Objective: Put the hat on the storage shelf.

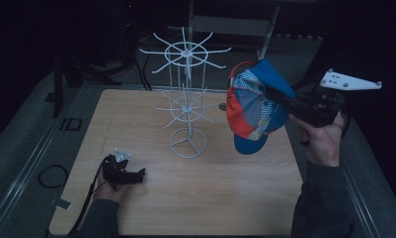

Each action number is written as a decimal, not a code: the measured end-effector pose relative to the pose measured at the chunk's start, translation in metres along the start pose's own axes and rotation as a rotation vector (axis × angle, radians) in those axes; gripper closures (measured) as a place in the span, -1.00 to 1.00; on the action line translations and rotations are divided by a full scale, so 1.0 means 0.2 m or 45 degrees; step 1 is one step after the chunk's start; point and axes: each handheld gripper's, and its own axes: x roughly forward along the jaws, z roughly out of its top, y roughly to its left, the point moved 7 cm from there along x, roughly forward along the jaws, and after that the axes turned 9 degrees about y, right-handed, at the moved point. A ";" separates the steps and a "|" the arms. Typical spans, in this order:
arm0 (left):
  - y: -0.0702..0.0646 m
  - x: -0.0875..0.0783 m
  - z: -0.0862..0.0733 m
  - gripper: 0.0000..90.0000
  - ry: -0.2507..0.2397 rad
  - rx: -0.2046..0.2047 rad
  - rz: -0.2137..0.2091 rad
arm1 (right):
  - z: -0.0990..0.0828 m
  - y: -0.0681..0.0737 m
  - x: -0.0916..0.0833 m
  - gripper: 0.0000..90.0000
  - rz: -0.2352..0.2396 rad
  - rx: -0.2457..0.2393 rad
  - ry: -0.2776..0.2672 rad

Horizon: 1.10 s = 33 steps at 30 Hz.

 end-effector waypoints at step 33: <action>0.00 0.00 0.00 -1.00 0.000 0.000 0.000 | 0.05 0.06 0.06 0.95 0.050 -0.031 -0.020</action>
